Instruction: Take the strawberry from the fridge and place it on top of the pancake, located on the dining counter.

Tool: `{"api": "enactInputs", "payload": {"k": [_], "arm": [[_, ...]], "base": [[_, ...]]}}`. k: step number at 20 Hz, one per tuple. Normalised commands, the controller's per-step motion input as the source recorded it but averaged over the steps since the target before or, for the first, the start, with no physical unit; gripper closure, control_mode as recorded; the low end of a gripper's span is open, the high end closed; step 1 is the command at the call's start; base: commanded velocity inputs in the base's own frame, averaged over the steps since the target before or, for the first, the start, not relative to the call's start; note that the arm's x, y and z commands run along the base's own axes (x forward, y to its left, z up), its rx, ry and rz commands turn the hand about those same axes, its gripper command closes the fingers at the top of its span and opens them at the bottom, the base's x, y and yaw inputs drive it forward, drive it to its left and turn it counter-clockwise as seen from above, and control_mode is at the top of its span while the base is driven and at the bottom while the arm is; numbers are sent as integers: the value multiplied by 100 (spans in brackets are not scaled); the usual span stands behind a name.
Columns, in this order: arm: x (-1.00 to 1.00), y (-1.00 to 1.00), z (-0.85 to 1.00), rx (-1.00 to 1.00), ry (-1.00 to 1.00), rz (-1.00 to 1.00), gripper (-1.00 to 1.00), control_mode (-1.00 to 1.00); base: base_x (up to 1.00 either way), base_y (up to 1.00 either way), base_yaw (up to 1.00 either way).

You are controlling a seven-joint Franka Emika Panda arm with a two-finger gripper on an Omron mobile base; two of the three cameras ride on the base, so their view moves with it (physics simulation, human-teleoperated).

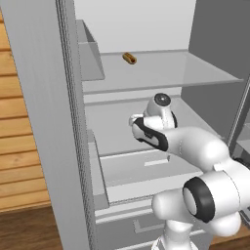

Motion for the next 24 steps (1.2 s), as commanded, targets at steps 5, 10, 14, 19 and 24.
{"api": "enactInputs", "payload": {"k": [5,10,14,19,24], "arm": [[5,0,-7,0,0,0,-100,-100],[0,0,-11,0,3,0,100,-100],[0,0,-6,0,1,0,100,-100],[-1,0,0,0,0,0,100,-100],[-49,0,0,0,0,0,100,-100]], "base": [[0,0,0],[0,0,0],[0,0,0],[0,0,0],[0,0,0]]}}
